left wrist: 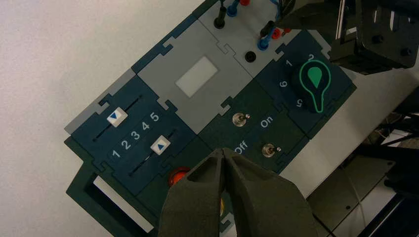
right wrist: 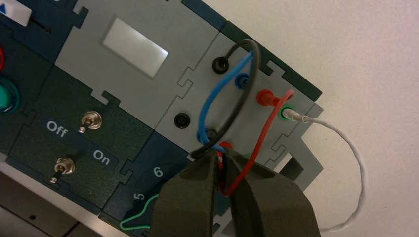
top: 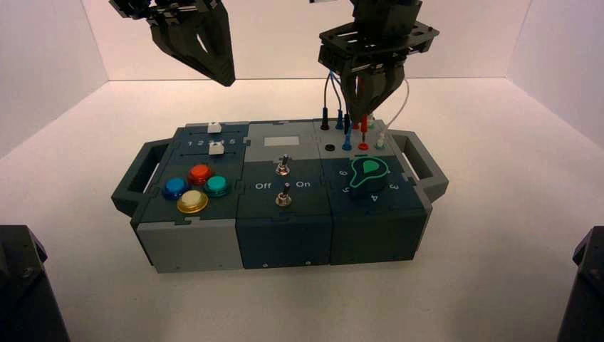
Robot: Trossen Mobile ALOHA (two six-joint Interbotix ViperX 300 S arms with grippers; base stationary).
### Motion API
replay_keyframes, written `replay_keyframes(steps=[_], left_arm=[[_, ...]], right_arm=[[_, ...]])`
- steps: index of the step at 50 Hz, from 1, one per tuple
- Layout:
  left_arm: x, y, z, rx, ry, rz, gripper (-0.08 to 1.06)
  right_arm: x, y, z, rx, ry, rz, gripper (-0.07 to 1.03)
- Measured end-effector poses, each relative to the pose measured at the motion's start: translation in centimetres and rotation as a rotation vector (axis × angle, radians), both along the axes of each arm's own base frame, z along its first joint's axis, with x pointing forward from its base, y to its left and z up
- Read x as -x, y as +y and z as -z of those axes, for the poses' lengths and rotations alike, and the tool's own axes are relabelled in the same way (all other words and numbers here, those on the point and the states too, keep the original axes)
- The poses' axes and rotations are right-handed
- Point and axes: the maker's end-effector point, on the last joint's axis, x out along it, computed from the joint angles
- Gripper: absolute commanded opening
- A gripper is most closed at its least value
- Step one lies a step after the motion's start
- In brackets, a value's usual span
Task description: Insert the red wire.
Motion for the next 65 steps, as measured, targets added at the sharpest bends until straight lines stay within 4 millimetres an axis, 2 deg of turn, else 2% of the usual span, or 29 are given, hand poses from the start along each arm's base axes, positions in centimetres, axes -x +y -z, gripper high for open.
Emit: replay_keyframes(steps=[65], left_arm=[[0.0,0.0,0.4,-0.011,0.008,0.001,-0.03]], right_arm=[[-0.5,-0.3,1.1,0.016,0.007,0.005,-0.02]])
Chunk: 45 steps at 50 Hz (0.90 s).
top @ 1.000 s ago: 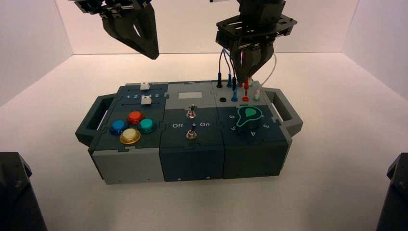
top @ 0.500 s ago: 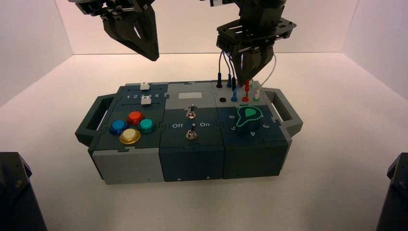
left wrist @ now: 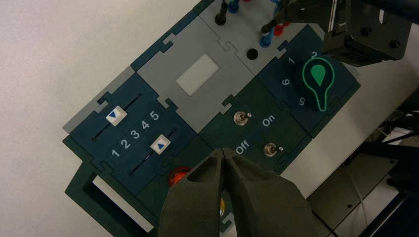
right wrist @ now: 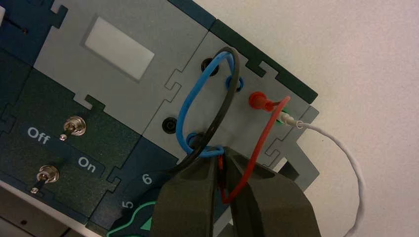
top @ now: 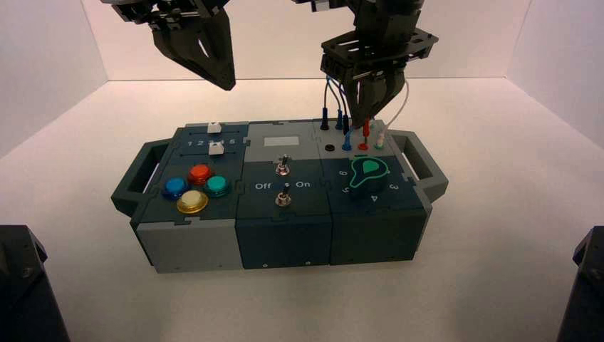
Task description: Insert the red wire.
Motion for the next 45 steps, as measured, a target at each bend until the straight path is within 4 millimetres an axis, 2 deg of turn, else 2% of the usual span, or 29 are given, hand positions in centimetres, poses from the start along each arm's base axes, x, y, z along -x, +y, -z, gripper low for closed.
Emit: replay_keyframes(steps=[45], left_arm=[[-0.02,0.03,0.01,-0.002,-0.002,0.001,-0.03]], right_arm=[[-0.09,0.06,0.07,-0.004,0.004,0.006,-0.02]])
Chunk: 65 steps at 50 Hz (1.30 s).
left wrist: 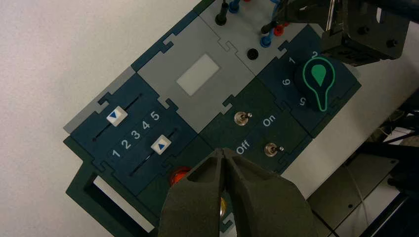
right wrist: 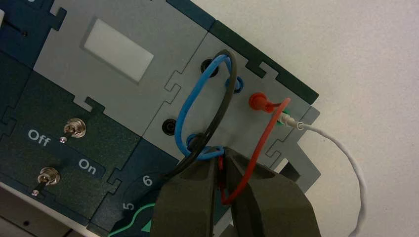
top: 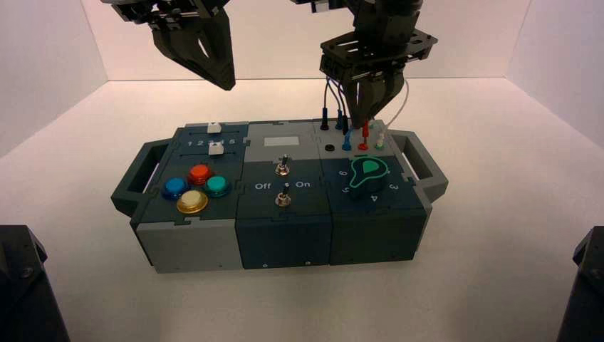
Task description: Insert the red wire.
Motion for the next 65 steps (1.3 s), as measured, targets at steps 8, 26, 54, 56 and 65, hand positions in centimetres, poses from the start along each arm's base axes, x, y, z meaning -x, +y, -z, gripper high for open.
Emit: replay_keyframes(steps=[8,26,54,56,65], left_arm=[[0.0,0.0,0.0,0.0,0.0,0.0,-0.03],[-0.04,0.04,0.04,-0.002,0.0,-0.001,-0.03],[-0.01,0.01,0.04,-0.002,0.0,0.001,-0.03],[-0.01,0.01,0.04,-0.002,0.0,0.001,-0.03],[-0.02,0.03,0.09,-0.004,0.0,0.001,-0.03]], right_arm=[[0.04,0.01,0.01,-0.001,0.003,0.003,-0.02],[0.13,0.05,-0.03,-0.002,0.005,0.002,-0.02],[0.09,0.1,-0.19,-0.002,0.006,0.004,-0.02],[0.09,0.13,-0.29,-0.005,0.004,0.004,-0.02],[0.18,0.2,-0.43,-0.007,0.004,0.002,-0.02]])
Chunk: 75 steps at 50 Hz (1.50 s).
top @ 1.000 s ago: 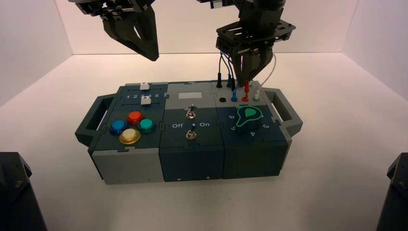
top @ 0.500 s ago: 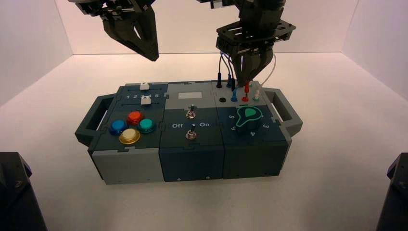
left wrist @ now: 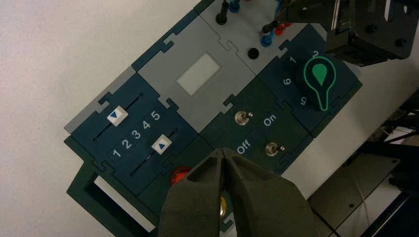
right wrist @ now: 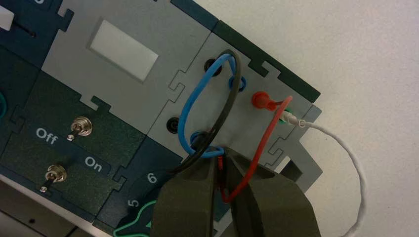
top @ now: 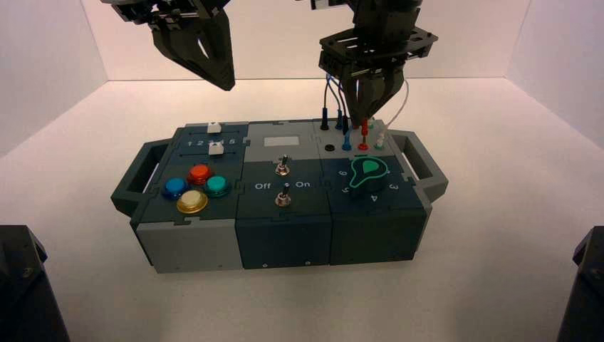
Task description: Insert the red wire.
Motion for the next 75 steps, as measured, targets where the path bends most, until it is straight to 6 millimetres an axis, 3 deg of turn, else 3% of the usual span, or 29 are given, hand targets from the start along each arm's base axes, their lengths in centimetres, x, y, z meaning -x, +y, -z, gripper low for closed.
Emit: replay_keyframes(steps=[75], left_arm=[[0.4,0.2,0.6,-0.025,0.018,0.015,-0.03]], right_arm=[[0.1,-0.2,1.2,0.018,0.021,0.003,-0.02]])
